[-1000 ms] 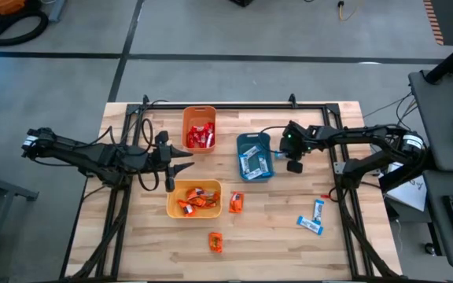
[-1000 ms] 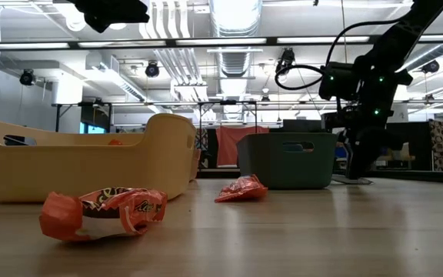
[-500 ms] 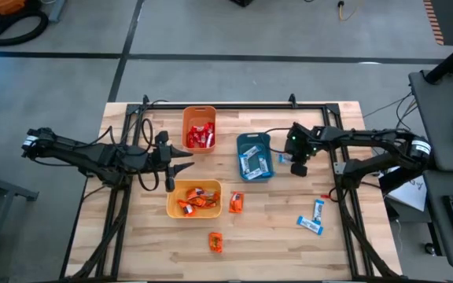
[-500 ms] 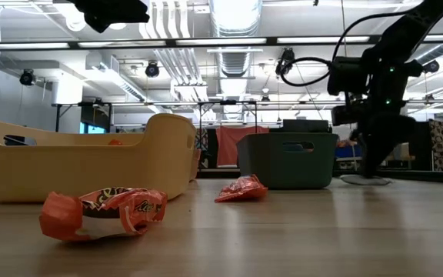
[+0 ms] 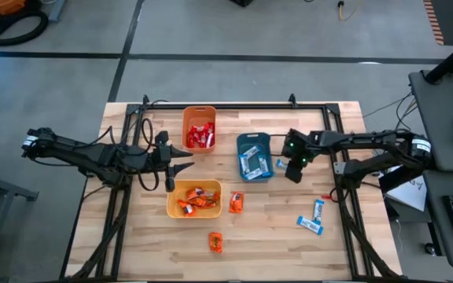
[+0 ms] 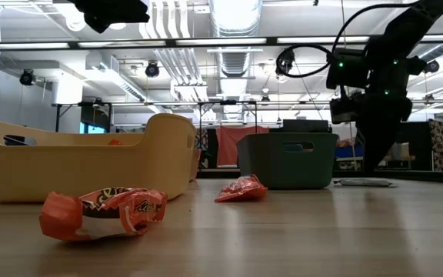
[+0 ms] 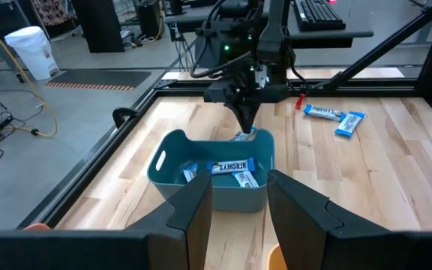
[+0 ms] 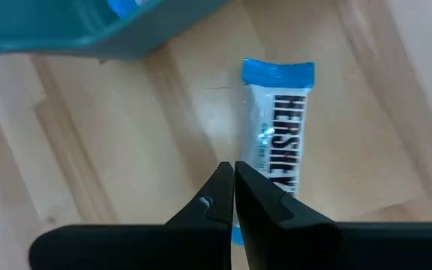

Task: Organize candy in baskets
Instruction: Put the white chocolate into the blue bin

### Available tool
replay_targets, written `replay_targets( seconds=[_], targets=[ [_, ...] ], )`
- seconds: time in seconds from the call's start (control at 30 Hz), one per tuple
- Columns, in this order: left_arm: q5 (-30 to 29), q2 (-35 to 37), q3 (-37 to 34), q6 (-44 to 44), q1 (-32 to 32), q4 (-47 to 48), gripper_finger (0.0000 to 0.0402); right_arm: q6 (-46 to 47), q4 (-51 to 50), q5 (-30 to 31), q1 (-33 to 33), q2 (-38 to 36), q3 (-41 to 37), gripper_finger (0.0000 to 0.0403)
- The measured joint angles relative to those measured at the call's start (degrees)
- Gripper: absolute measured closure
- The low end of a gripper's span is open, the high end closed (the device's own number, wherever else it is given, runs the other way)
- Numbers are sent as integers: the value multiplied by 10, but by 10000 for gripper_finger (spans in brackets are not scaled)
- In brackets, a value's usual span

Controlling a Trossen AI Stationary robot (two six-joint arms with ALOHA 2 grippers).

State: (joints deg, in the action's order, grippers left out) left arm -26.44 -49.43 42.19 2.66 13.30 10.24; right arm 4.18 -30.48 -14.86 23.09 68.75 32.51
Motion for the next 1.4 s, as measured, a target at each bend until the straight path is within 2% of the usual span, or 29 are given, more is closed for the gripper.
replay_targets(
  seconds=[0.2, 0.33, 0.47, 0.77, 1.03, 1.2, 1.4],
  targets=[
    [0, 0, 0, 0, 0, 0, 288, 90, 2, 85, -31, 0, -4, 394],
    [0, 0, 0, 0, 0, 0, 288, 125, 1, 96, -48, 0, -14, 394],
    [0, 0, 0, 0, 0, 0, 288, 159, 4, 140, -66, -1, -20, 394],
    [0, 0, 0, 0, 0, 0, 288, 256, 5, 137, -142, -1, -21, 394],
    [0, 0, 0, 0, 0, -1, 288, 384, 43, 136, -261, 4, -22, 394],
    [0, -4, 0, 0, 0, -6, 288, 461, 46, 161, -333, 8, -23, 394],
    [6, -30, 0, 0, 0, -21, 290, 488, 46, 162, -405, 8, -14, 394]
  ],
)
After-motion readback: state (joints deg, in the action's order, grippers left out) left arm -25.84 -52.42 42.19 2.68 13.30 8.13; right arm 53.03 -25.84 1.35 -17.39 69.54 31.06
